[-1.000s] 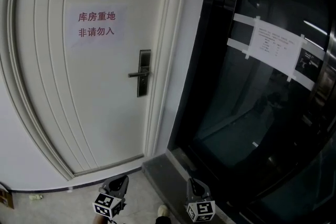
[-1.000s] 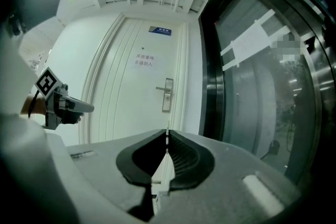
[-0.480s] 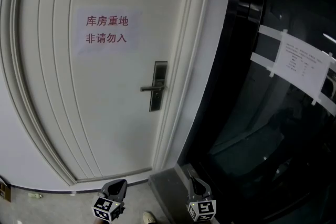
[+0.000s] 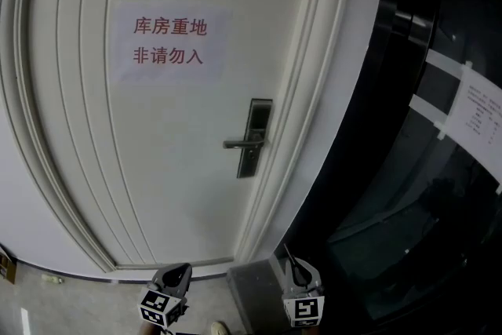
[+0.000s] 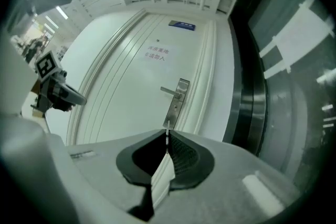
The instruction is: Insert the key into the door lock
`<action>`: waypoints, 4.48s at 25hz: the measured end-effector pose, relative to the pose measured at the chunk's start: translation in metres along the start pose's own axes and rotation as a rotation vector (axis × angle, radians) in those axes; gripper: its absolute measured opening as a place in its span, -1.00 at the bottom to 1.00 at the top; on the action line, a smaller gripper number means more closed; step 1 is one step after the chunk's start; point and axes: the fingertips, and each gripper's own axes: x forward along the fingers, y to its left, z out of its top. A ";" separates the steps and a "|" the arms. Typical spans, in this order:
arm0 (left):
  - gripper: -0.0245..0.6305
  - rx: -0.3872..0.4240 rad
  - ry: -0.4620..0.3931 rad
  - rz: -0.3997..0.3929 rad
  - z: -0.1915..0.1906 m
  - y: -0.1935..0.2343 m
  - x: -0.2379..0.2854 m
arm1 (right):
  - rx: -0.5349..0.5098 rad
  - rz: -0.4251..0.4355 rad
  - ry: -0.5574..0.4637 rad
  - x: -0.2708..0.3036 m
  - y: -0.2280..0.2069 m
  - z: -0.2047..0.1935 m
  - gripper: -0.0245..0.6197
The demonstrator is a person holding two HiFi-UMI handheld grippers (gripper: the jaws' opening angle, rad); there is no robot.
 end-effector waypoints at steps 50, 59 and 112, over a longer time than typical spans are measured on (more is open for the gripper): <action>-0.92 -0.028 -0.020 0.300 -0.003 0.076 0.058 | -0.975 0.006 -0.055 0.295 -0.030 0.059 -0.89; -0.92 -0.032 -0.024 0.320 0.002 0.086 0.064 | -1.023 0.010 -0.042 0.313 -0.031 0.056 -0.89; -0.92 -0.058 -0.028 0.330 -0.005 0.107 0.069 | -1.156 -0.026 0.161 0.346 -0.025 0.061 -0.89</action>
